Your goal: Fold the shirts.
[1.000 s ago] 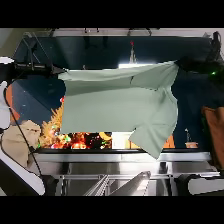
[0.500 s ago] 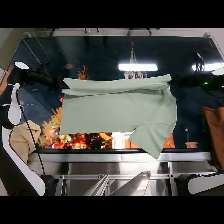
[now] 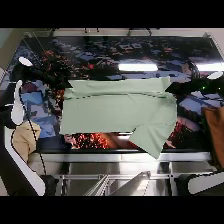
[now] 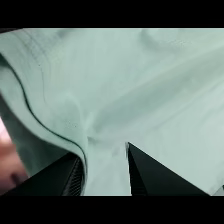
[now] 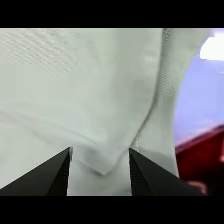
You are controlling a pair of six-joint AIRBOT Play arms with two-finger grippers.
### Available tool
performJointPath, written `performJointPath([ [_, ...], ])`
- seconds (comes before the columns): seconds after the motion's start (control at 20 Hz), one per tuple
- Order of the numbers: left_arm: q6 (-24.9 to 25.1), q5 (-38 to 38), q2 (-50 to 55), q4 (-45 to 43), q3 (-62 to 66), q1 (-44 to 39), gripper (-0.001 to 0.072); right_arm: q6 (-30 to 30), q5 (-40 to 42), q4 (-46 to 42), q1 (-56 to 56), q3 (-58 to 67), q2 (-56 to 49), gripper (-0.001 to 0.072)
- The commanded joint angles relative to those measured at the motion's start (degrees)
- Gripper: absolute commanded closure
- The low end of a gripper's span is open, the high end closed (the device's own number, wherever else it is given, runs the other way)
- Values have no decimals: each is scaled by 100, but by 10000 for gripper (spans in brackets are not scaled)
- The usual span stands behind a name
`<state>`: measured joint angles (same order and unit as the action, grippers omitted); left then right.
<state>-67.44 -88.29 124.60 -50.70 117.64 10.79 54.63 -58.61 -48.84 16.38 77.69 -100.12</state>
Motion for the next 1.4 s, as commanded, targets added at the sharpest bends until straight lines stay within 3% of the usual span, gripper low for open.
performJointPath([
  [0.0,-422,-234,-387,-553,44,214,422,538,-511,-697,258,-4,409,298],
  [0.15,-824,-748,-997,-1080,-264,640,423,1073,-1836,-1196,721,-341,905,303],
  [0.2,-861,-944,-1241,-1073,-656,780,423,1252,-2035,-1209,885,-737,1119,335],
  [0.3,-824,-1023,-1746,-1075,-1679,957,423,1598,-2044,-1207,1196,-1836,1683,347],
  [0.4,-597,-599,-2269,-1078,-2848,1040,423,2107,-1779,-1204,1390,-2994,2358,344],
  [0.45,-564,-291,-2490,-1086,-3392,1073,423,2315,-1547,-1196,1390,-3515,2682,316],
  [0.5,-542,-61,-2658,-1110,-3858,1088,423,2396,-1311,-1128,1353,-3952,2924,200],
  [0.55,-540,92,-2787,-1132,-4304,1091,423,2387,-1137,-903,1300,-4371,3099,130],
  [0.75,-544,192,-2914,-1126,-5396,1095,423,1569,-643,568,841,-5351,3069,140],
  [0.85,-542,382,-2907,-1126,-5748,1084,423,1480,-341,741,538,-5418,2903,144],
  [0.9,-540,549,-2907,-1126,-5882,1084,423,1320,-243,887,452,-5416,2859,203],
  [0.95,-540,728,-2907,-1126,-5998,1084,423,1086,-168,1161,422,-5416,2855,421],
  [1.0,-540,944,-2907,-1128,-6107,1084,423,909,-157,1445,426,-5416,2865,497],
  [1.05,-535,1191,-2907,-1123,-6186,1084,423,824,-164,1633,424,-5414,2876,499],
  [1.15,-535,1563,-2905,-1060,-6275,1075,423,804,-223,1698,424,-5414,2879,650],
  [1.35,-15,1893,-2872,-227,-6286,719,423,763,-229,1698,424,-5414,2879,650],
])
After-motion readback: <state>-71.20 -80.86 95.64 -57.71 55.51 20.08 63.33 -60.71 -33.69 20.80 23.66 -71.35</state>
